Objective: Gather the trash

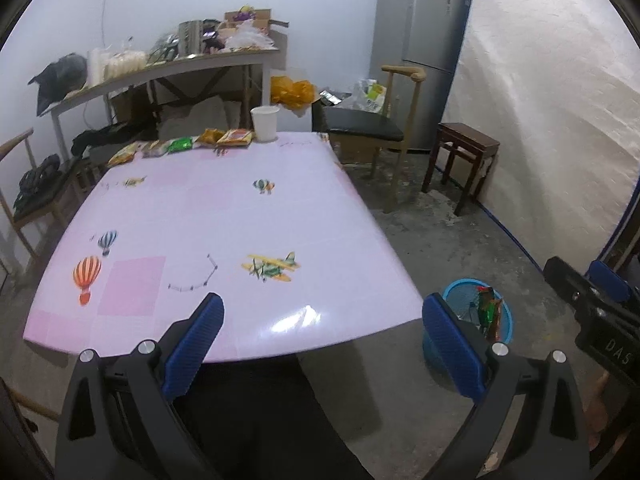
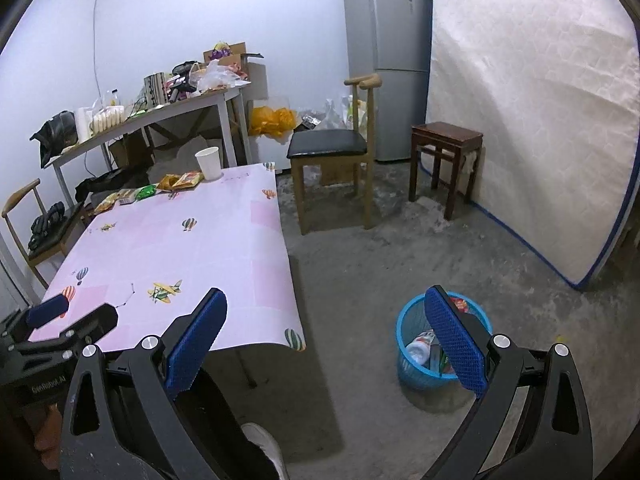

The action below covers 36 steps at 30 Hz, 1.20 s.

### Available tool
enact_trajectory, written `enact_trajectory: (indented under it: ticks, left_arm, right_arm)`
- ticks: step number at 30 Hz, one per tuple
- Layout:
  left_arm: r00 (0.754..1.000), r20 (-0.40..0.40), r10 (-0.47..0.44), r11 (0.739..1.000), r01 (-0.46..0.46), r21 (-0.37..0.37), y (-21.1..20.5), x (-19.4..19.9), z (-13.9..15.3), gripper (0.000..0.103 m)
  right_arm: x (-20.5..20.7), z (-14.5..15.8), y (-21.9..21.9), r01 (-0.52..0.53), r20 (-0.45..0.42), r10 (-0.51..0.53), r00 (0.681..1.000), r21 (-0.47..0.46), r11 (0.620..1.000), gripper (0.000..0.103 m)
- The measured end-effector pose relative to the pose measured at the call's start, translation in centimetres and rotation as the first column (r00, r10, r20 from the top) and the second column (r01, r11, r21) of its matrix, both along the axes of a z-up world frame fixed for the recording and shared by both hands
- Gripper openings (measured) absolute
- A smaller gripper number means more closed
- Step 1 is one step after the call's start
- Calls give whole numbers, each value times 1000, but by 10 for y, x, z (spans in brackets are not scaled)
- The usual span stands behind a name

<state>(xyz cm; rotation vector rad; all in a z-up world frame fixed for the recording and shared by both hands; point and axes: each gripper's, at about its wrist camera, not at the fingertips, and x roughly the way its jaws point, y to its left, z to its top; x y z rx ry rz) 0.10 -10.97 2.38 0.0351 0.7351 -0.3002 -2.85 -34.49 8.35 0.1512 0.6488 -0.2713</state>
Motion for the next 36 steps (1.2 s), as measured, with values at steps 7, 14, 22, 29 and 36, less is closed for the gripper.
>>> enact_trajectory:
  ticks: [7,14,22,29,36]
  left_arm:
    - [998,-65,23,999,-21,29,-5,-4,-12,97]
    - [996,-79,42,999,-40,36,-6,-3,-15,97]
    - [993,-105,52,997,-46,57,-4,4,-24,97]
    - [991,-126,53,998,-47,51,0,6,-29,97]
    - [992,-123,40,997,-31,76,-6,5,-31,97]
  right_arm:
    - [0,-9,11,-10,-54,9,999,-25,1000,95]
    - [-7,-15,13,0,-78,-1,997,-5,1000,95]
    - [-9,-24,19,17,-114,-19,993,-23,1000,95]
    - [-16,-32,33,27,-182,-39,982,-68,997,95]
    - [-23,-44,24,75,-241,-87,967,-59,995,95]
